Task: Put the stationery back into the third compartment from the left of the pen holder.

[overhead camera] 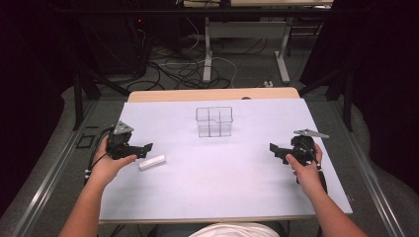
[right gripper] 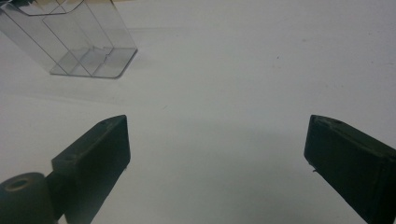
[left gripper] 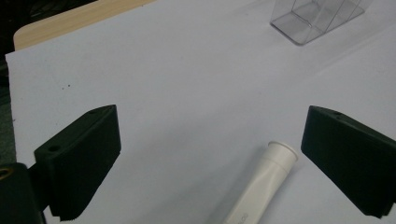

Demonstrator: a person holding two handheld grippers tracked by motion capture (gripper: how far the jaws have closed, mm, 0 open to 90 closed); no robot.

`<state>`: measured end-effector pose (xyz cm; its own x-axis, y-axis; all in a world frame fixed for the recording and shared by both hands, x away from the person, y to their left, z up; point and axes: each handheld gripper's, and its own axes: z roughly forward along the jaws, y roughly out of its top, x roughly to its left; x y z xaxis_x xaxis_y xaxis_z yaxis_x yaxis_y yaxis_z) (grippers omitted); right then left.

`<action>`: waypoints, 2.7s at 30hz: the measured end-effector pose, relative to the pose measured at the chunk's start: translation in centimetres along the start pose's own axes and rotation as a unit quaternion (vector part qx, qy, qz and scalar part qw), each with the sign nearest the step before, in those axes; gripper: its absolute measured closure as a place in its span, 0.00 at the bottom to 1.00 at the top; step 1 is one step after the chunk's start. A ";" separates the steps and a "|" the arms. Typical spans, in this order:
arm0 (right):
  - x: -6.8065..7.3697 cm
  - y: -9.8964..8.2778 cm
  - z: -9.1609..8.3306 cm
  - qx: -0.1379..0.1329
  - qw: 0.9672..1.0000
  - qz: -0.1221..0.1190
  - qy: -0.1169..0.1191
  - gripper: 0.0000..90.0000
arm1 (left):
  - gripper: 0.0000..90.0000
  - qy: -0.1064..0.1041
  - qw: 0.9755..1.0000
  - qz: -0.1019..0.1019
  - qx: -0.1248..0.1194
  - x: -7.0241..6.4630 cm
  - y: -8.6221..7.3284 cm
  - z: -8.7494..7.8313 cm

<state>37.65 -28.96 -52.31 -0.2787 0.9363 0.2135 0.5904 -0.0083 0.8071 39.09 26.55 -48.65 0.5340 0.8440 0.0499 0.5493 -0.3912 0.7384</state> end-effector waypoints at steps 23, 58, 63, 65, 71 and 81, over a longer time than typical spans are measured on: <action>0.3 -0.4 0.4 0.016 1.000 -0.026 0.004 0.00 | 0.29 -0.031 0.990 0.103 0.089 -0.8 -0.8 1.1; 0.1 -0.9 0.4 0.028 0.999 -0.027 -0.005 0.00 | 0.54 -0.154 0.962 0.177 0.139 1.1 -0.4 2.0; 0.2 -0.9 0.5 0.029 0.999 -0.029 -0.004 0.00 | 0.57 -0.161 0.958 0.179 0.153 0.9 -0.7 2.2; 0.2 -0.9 0.5 0.029 0.999 -0.029 -0.004 0.00 | 0.59 -0.164 0.958 0.179 0.155 0.8 -0.9 2.3; 0.3 -0.9 0.5 0.032 0.999 -0.026 -0.002 0.00 | 0.62 -0.167 0.953 0.183 0.172 0.4 -1.4 2.8; 0.2 -1.0 0.6 0.034 0.999 -0.030 -0.003 0.00 | 0.66 -0.162 0.949 0.193 0.192 0.2 -2.2 3.8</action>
<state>37.48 -28.56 -53.38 -0.3112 0.9365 0.1619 0.6227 0.0723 0.7791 40.39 26.17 -52.77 0.8782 0.4781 0.0124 0.4327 -0.8055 0.4049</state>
